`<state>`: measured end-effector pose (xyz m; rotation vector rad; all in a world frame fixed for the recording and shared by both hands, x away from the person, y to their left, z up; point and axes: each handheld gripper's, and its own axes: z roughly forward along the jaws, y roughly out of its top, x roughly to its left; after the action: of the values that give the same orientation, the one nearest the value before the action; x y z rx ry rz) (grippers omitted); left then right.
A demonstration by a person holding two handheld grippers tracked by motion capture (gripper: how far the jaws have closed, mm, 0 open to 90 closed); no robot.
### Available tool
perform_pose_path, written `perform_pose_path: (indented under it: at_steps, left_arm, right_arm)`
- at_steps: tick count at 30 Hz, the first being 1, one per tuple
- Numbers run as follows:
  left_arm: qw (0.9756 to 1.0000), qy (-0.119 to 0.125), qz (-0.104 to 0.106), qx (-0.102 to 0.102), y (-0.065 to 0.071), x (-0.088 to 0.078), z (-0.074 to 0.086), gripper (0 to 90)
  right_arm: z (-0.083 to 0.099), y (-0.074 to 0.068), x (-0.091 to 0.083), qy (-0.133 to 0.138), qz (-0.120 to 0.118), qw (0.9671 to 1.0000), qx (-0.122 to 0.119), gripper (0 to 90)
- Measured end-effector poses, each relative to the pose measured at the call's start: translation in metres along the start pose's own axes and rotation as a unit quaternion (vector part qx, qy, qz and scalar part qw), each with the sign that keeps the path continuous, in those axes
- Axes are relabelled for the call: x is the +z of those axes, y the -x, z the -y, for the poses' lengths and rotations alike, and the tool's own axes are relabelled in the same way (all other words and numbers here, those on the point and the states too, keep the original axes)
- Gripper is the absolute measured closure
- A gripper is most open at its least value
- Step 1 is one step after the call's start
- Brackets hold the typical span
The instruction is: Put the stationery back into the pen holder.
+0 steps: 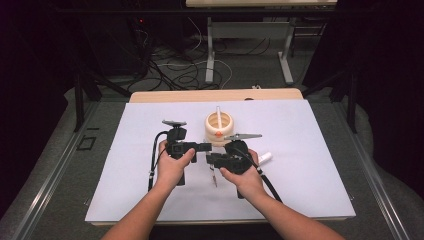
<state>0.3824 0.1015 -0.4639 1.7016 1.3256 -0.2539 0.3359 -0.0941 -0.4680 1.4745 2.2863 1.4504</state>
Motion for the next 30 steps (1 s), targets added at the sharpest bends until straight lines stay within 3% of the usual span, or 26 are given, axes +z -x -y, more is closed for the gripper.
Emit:
perform_pose_path:
  at_steps: [7, 18, 22, 30]
  left_arm:
    - [0.9999, -0.003, -0.011, -0.002, 0.002, 0.004, -0.007, 79.5]
    - [0.9991, 0.005, -0.032, 0.026, 0.014, 0.002, -0.029, 79.5]
    - [0.9985, 0.009, -0.042, 0.033, 0.019, 0.002, -0.037, 79.6]
    - [0.9974, 0.015, -0.054, 0.045, 0.027, 0.002, -0.056, 79.6]
  right_arm:
    - [0.001, 0.007, -0.008, 0.002, 0.006, 1.0, 0.002, 66.4]
    - [0.004, 0.021, -0.02, 0.004, 0.021, 0.9996, 0.016, 50.9]
    - [0.004, 0.025, -0.024, 0.002, 0.028, 0.9996, 0.01, 46.4]
    - [0.005, 0.034, -0.034, 0.001, 0.04, 0.9991, 0.014, 41.0]
